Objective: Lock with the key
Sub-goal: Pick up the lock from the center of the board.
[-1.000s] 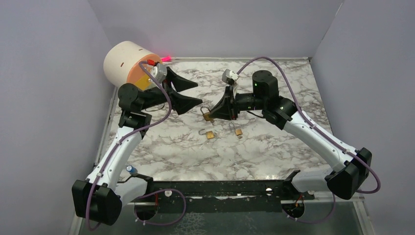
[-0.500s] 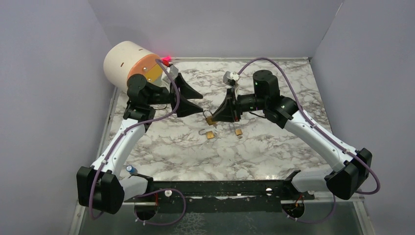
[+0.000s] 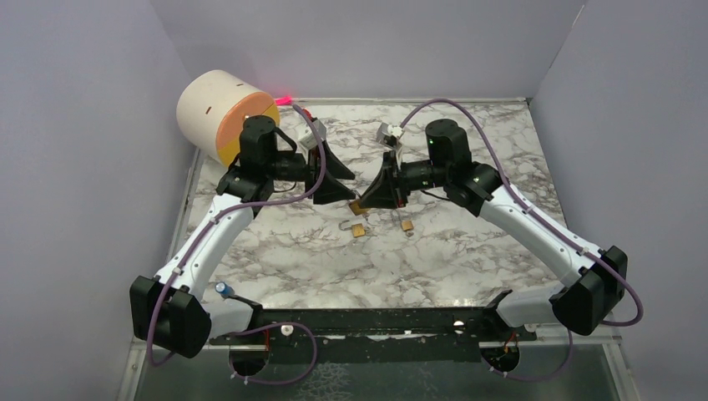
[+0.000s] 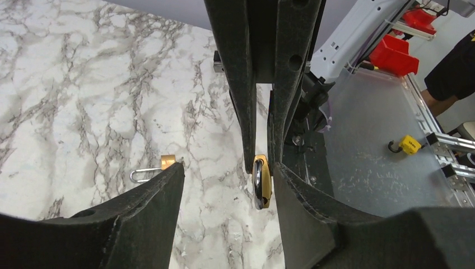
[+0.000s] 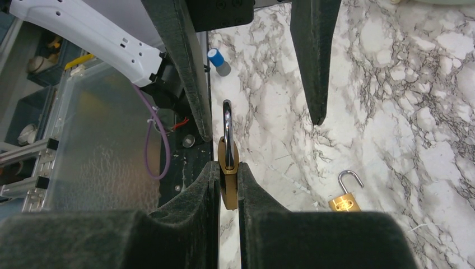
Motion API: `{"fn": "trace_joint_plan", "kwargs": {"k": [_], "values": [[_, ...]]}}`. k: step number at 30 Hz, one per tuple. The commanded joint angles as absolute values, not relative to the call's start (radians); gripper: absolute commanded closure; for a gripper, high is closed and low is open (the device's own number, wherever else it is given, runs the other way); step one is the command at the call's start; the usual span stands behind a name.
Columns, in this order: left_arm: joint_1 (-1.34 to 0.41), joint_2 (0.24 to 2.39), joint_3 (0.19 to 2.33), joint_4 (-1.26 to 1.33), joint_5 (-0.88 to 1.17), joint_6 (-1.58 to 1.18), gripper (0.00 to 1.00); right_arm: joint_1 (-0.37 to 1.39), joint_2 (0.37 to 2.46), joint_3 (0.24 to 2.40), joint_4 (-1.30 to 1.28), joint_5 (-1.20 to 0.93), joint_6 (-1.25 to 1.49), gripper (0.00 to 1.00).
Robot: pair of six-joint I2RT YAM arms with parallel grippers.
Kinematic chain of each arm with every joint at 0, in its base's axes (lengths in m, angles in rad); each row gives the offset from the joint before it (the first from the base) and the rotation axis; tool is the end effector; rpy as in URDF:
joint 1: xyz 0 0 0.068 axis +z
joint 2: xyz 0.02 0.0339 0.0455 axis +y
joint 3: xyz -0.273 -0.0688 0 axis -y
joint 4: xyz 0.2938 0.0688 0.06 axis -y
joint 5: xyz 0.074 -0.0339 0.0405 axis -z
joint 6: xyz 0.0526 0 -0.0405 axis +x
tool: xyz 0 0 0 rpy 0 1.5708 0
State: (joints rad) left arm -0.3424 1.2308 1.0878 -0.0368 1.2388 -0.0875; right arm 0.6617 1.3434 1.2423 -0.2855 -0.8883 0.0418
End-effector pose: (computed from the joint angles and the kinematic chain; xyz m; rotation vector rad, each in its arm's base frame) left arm 0.2828 -0.1536 0.3721 1.1268 1.4391 -1.3738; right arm 0.2558 0.2510 0.3691 -1.1834 1.6587 1.3166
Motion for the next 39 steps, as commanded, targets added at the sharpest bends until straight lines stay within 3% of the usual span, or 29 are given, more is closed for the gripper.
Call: {"fn": "trace_joint_plan", "kwargs": {"k": [1, 6, 9, 12, 20, 27, 31, 39], "values": [[-0.342, 1.229, 1.132, -0.200, 1.247, 0.070, 0.41, 0.661, 1.340, 1.263, -0.259, -0.914, 0.046, 0.99], [-0.347, 1.239, 1.132, -0.213, 1.262, 0.078, 0.48, 0.662, 1.339, 1.264, -0.262, -0.914, 0.045, 0.99], [-0.349, 1.236, 1.133, -0.213, 1.264, 0.081, 0.70, 0.661, 1.340, 1.265, -0.262, -0.918, 0.044, 0.99], [-0.350, 1.236, 1.134, -0.213, 1.276, 0.087, 1.00, 0.661, 1.346, 1.265, -0.266, -0.926, 0.043, 0.99], [-0.351, 1.208, 1.097, -0.116, 1.339, 0.047, 1.00, 0.661, 1.377, 1.288, -0.313, -0.903, 0.012, 0.99], [-0.318, 1.172, 0.998, 0.277, 1.191, -0.258, 1.00, 0.658, 1.322, 1.252, -0.287, -0.620, 0.038, 0.62], [-0.293, 1.150, 0.970, 0.393, 1.088, -0.350, 1.00, 0.644, 1.269, 1.162, -0.168, -0.561, 0.099, 0.57], [-0.293, 1.115, 0.857, 0.746, 0.872, -0.638, 1.00, 0.566, 1.155, 0.945, 0.236, -0.522, 0.200, 0.34]]}}
